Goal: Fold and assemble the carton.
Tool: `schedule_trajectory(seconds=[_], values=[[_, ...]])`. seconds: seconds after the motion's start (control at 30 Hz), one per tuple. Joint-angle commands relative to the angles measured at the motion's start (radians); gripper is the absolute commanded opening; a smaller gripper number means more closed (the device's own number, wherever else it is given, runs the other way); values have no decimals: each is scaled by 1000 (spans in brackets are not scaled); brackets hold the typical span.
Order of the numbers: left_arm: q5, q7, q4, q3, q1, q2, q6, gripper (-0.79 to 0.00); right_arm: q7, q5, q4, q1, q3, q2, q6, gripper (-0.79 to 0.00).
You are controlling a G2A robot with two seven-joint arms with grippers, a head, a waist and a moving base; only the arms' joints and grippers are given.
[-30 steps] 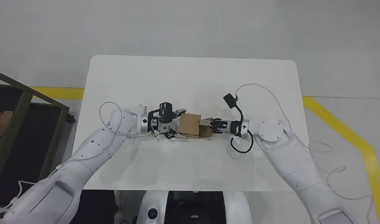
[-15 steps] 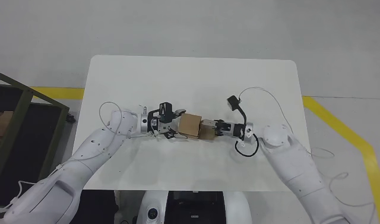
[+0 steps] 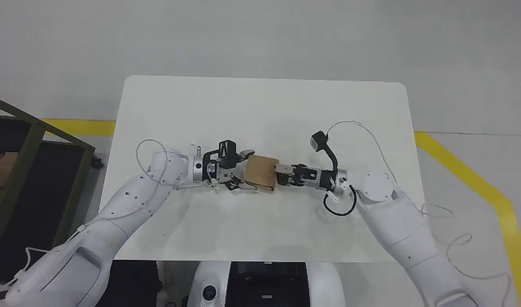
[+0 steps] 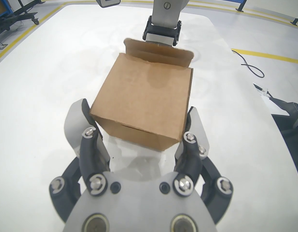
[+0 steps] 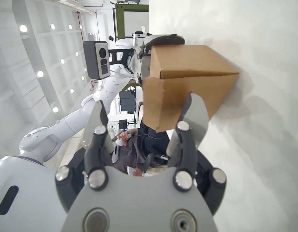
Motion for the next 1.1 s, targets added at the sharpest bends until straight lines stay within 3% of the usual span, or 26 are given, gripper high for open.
schedule_trajectory(seconds=[0.0, 0.3, 0.4, 1.07], values=[[0, 0, 0, 0, 0, 0, 0, -120, -3, 2, 9, 5, -4, -2, -5, -434], [1, -3, 1, 0, 0, 0, 0, -120, -22, -33, 40, 13, -8, -3, 18, -489], [2, -5, 0, 0, -1, 0, -2, -123, -33, -61, 37, 12, -9, -1, 36, -542], [-2, -4, 4, 0, 0, -1, -1, -126, -54, -118, -4, -17, 8, 11, 82, -582]])
